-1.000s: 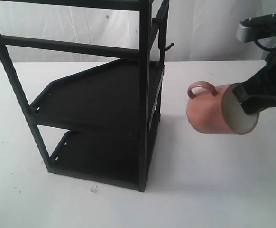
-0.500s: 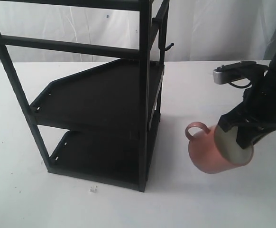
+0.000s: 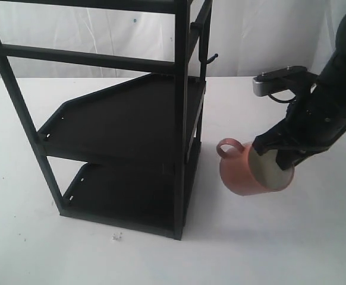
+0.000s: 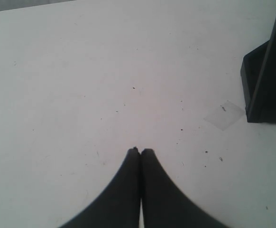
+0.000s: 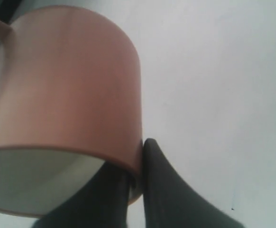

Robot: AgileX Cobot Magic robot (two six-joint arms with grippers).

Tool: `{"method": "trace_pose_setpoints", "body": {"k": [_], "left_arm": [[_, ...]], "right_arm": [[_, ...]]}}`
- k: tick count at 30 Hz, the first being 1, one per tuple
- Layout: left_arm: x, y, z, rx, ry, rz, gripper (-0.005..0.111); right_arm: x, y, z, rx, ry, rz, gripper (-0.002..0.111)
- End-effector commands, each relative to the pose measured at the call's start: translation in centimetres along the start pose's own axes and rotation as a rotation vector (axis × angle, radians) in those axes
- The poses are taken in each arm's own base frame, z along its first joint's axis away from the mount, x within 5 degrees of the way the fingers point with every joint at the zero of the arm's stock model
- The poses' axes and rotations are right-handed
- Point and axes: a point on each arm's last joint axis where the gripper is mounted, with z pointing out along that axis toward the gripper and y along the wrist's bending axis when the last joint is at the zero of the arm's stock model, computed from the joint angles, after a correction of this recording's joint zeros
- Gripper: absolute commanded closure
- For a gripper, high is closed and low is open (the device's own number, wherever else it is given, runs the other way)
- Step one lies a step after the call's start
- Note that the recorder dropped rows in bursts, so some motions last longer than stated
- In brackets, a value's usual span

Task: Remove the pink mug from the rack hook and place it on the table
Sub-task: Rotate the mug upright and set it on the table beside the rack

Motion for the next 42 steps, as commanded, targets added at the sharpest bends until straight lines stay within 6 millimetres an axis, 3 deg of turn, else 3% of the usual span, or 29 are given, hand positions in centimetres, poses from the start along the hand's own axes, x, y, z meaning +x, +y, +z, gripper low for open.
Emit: {"method": "trace_pose_setpoints", "body": {"k": [1,5,17,27,42], "left_arm": [[0.1,0.0,0.0,0.003,-0.002,-0.009,0.107],[0.1,0.0,0.0,0.003,-0.002,-0.009,0.107],[0.1,0.0,0.0,0.003,-0.002,-0.009,0.107],[0.1,0.0,0.0,0.003,-0.002,-0.009,0.107],[0.1,0.0,0.0,0.003,-0.002,-0.009,0.107]], "right_arm": [[-0.1,0.8,-0.2,-0.017,0.009,-0.061,0.108],[-0.8,0.3,0.4,0.027,-0.08,-0.078,0.108],[0.5,0.3,1.6,-0.002,0.085,-0.081,0.108],[0.2,0.0,4.5,-0.017,0.155,-0.069,0.108],[-0.2,-0.1,4.9,-0.009,0.126,-0.069,0.108]]}}
